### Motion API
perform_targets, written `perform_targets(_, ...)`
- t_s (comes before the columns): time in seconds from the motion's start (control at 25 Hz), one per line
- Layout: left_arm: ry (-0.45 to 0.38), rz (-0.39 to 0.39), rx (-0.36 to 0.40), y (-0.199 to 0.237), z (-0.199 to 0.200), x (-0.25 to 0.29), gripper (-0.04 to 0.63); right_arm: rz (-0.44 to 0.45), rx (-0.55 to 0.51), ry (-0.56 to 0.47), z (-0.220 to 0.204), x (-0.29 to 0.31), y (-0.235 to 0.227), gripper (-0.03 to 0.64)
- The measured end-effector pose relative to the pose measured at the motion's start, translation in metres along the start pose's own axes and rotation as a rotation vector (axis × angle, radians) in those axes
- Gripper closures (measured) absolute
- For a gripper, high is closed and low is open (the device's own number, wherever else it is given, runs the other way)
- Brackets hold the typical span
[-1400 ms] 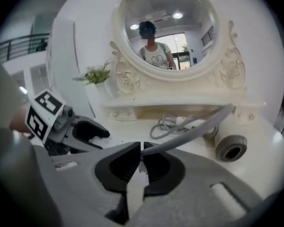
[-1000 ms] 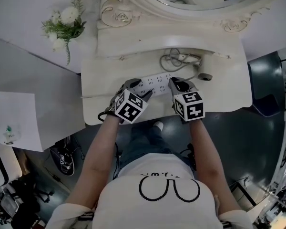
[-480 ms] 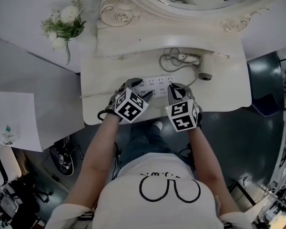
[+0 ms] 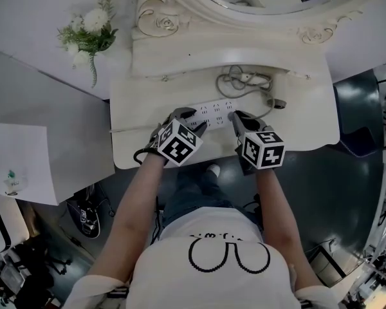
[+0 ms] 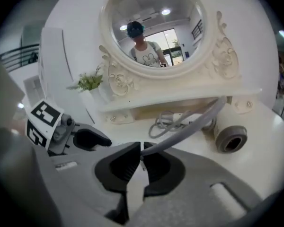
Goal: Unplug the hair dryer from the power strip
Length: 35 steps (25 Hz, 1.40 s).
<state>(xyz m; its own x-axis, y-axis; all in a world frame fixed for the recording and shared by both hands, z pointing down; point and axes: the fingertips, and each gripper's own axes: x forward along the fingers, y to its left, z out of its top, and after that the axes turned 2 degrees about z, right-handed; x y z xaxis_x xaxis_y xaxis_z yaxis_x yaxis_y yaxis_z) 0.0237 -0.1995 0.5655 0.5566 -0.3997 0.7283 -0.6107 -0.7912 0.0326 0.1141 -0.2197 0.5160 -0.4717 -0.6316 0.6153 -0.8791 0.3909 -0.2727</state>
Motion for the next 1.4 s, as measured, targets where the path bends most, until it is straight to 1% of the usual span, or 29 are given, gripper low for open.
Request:
perform_targets(0.16,0.007,-0.029,0.013,-0.004,0.000,-0.001,0.408,-0.062,-0.249,0.084,-0.008,-0.005,0.011,0.595)
perform_targets(0.2,0.009,-0.037,0.017,-0.004,0.000,-0.002,0.408,-0.065,-0.283,0.090,-0.009,-0.005,0.013,0.595)
perform_targets(0.24,0.010,-0.045,0.023,-0.005,0.000,-0.002,0.408,-0.061,-0.295,0.078,-0.006,-0.005,0.015,0.595)
perform_targets(0.28,0.014,-0.052,0.031,-0.006,-0.001,-0.001,0.408,-0.043,-0.277,0.034,0.002,-0.007,0.018,0.597)
perform_targets(0.32,0.019,-0.057,0.039,-0.007,-0.001,-0.001,0.408,-0.014,-0.230,-0.042,0.018,-0.010,0.021,0.595)
perform_targets(0.36,0.023,-0.061,0.044,-0.007,-0.001,0.000,0.408,0.011,-0.169,-0.130,0.041,-0.016,0.021,0.595)
perform_targets(0.4,0.026,-0.062,0.047,-0.006,-0.001,0.000,0.408,0.020,-0.120,-0.195,0.064,-0.020,0.018,0.595)
perform_targets(0.44,0.027,-0.062,0.046,-0.006,-0.002,0.000,0.408,0.016,-0.095,-0.226,0.083,-0.024,0.012,0.595)
perform_targets(0.52,0.025,-0.059,0.042,-0.006,-0.002,-0.001,0.408,0.017,-0.079,-0.226,0.101,-0.032,-0.003,0.595)
perform_targets(0.6,0.022,-0.055,0.039,-0.006,-0.003,-0.001,0.408,0.031,-0.049,-0.211,0.100,-0.041,-0.012,0.594)
perform_targets(0.76,0.013,-0.054,0.036,-0.006,-0.001,-0.001,0.408,0.053,0.056,-0.186,0.078,-0.049,-0.021,0.593)
perform_targets(0.88,0.010,-0.054,0.035,-0.006,-0.001,-0.002,0.408,0.075,0.178,-0.153,0.055,-0.050,-0.031,0.592)
perform_targets(0.96,0.010,-0.054,0.035,-0.005,-0.001,-0.001,0.408,0.072,0.266,-0.120,0.038,-0.052,-0.046,0.592)
perform_targets(1.08,0.010,-0.052,0.033,-0.005,-0.002,-0.001,0.408,0.035,0.400,-0.061,0.010,-0.057,-0.076,0.591)
perform_targets(1.2,0.010,-0.050,0.032,-0.006,-0.001,-0.001,0.408,-0.061,0.478,-0.032,-0.013,-0.061,-0.110,0.589)
perform_targets(1.28,0.009,-0.050,0.031,-0.007,-0.001,-0.001,0.408,-0.146,0.507,-0.037,-0.025,-0.064,-0.134,0.589)
perform_targets(1.4,0.007,-0.051,0.029,-0.007,-0.001,-0.001,0.408,-0.245,0.537,-0.094,-0.029,-0.071,-0.163,0.589)
